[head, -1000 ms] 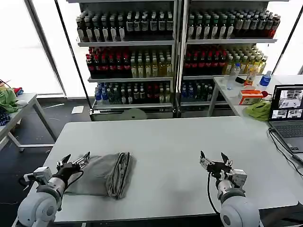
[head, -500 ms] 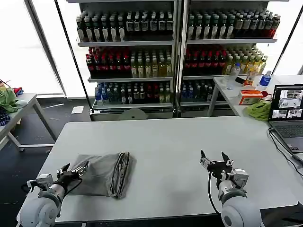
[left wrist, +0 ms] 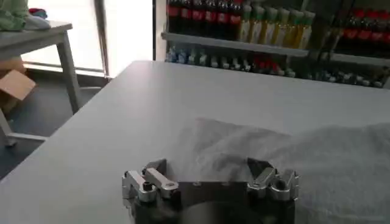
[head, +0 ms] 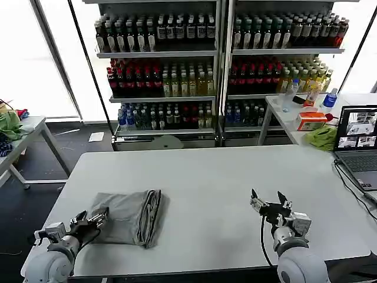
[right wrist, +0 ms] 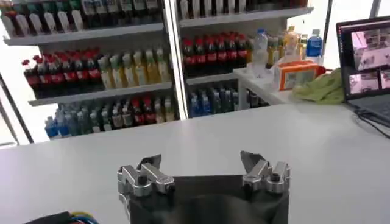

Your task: Fold and organize the clothes.

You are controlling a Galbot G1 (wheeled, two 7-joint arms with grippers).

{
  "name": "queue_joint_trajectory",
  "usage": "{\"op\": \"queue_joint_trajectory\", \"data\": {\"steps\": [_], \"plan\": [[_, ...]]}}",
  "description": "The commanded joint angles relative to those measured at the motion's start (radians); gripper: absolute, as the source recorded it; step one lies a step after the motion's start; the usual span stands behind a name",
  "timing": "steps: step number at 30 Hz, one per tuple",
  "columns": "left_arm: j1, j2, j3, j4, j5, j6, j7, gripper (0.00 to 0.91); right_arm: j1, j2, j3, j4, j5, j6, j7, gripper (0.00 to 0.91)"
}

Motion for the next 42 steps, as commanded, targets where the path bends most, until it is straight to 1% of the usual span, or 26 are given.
{"op": "queue_joint_trajectory", "data": {"steps": [1, 2, 3, 18, 22, 25, 29, 33, 36, 37, 38, 42], "plan": [[0.016, -0.004, -0.002, 0.006, 0.003, 0.009, 0.006, 0.081, 0.003, -0.001, 0.001, 0.001, 0.002, 0.001, 0.000, 0.907], [0.017, -0.005, -0.002, 0.006, 0.003, 0.009, 0.006, 0.010, 0.003, -0.001, 0.000, 0.001, 0.002, 0.001, 0.000, 0.907], [0.019, -0.006, -0.002, 0.004, 0.003, 0.007, 0.005, 0.000, 0.005, 0.000, -0.001, 0.001, 0.002, 0.001, 0.000, 0.907], [0.035, -0.013, -0.008, -0.033, 0.020, -0.014, 0.010, 0.000, 0.018, 0.001, -0.010, -0.006, 0.001, 0.001, 0.003, 0.907], [0.032, -0.012, -0.031, -0.049, 0.016, -0.018, 0.008, 0.000, 0.027, 0.002, -0.015, -0.010, 0.000, -0.001, 0.005, 0.907], [0.033, 0.003, -0.078, -0.066, 0.003, -0.023, 0.008, 0.000, 0.034, 0.001, -0.018, -0.012, 0.000, -0.002, 0.006, 0.907], [0.030, 0.050, -0.203, -0.058, -0.051, -0.016, 0.015, 0.000, 0.043, -0.001, -0.020, -0.020, -0.001, -0.003, 0.007, 0.907], [0.039, 0.136, -0.336, -0.037, -0.103, -0.011, 0.015, 0.000, 0.057, -0.003, -0.036, -0.029, 0.001, -0.004, 0.008, 0.907], [0.039, 0.204, -0.408, 0.006, -0.115, -0.012, 0.018, 0.000, 0.070, 0.001, -0.046, -0.034, 0.002, -0.005, 0.010, 0.907], [0.039, 0.216, -0.423, 0.019, -0.120, -0.012, 0.018, 0.000, 0.071, 0.002, -0.047, -0.035, 0.003, -0.005, 0.010, 0.907], [0.039, 0.249, -0.446, 0.046, -0.125, -0.013, 0.020, 0.000, 0.073, 0.003, -0.051, -0.037, 0.003, -0.005, 0.010, 0.907], [0.053, 0.306, -0.508, 0.083, -0.123, -0.019, 0.035, 0.000, 0.072, 0.005, -0.058, -0.045, 0.002, -0.001, 0.008, 0.907]]}}
